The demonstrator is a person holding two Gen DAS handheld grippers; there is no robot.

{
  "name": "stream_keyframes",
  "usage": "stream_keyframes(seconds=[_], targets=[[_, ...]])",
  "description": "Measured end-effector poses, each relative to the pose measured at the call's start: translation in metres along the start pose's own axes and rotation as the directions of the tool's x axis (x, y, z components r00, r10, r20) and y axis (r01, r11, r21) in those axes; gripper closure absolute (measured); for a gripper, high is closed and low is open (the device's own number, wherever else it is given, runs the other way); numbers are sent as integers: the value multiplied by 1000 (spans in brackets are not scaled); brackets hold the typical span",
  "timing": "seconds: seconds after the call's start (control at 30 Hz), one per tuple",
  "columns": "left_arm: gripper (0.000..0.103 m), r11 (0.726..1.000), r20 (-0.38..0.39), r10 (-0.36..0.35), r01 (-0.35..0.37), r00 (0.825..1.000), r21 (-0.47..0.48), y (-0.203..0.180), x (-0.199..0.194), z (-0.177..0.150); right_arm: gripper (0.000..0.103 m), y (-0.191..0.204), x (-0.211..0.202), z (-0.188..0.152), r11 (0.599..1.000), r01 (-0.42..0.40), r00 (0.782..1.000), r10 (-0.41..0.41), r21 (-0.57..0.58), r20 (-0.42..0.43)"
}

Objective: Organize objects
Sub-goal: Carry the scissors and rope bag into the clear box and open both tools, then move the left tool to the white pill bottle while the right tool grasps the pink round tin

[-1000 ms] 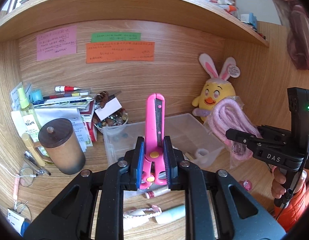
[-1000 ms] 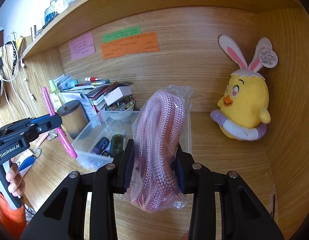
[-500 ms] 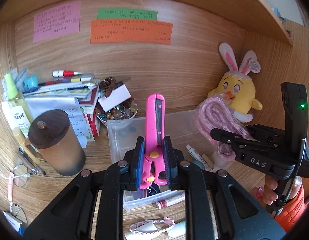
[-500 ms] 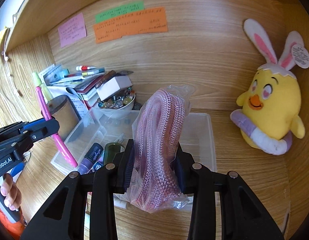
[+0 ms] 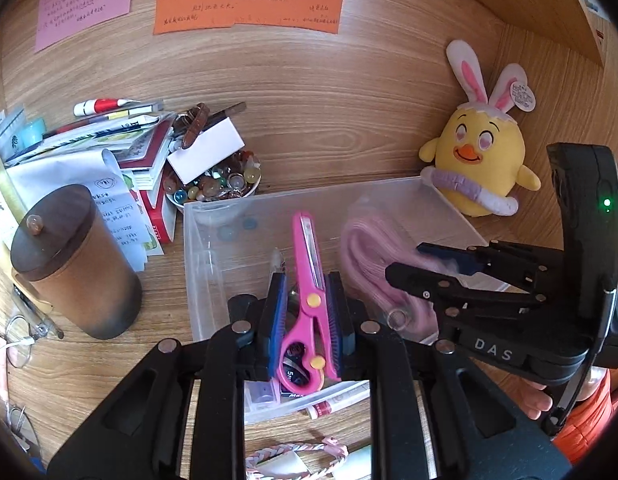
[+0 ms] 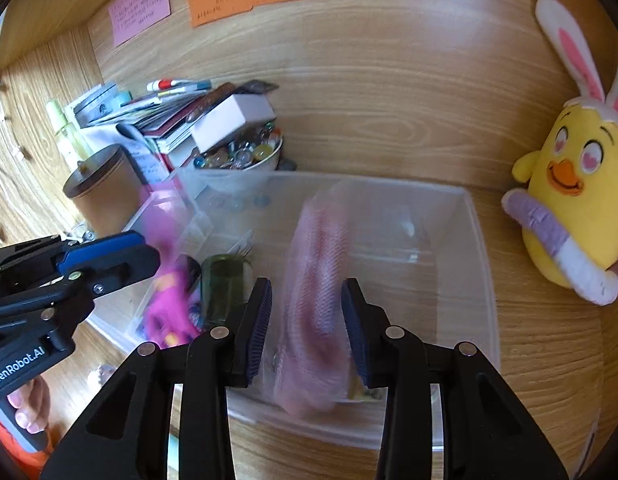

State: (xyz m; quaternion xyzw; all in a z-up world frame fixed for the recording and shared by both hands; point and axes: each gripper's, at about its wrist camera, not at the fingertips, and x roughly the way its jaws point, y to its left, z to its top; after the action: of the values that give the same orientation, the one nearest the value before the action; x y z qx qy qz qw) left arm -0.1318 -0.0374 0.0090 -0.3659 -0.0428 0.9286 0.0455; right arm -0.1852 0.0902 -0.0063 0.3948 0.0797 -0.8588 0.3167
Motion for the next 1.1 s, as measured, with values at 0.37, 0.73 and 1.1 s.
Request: stream_keyframes(seconds=[0.37,0.73,1.1], targets=[[66,1000,60,2,-3,998,14,0,-37,-11,47,16,-55,-15,995,56,993,-48,-76,111],[37,998,7,55,-55,998,20,12,-54,-55,36,-12,-93,-70,994,107,988,-107,-1,111],[19,995,-130,82,-89,988,-49,20,-38,-113,35,-41,-107,-140,981,170,985,-172,93,19]])
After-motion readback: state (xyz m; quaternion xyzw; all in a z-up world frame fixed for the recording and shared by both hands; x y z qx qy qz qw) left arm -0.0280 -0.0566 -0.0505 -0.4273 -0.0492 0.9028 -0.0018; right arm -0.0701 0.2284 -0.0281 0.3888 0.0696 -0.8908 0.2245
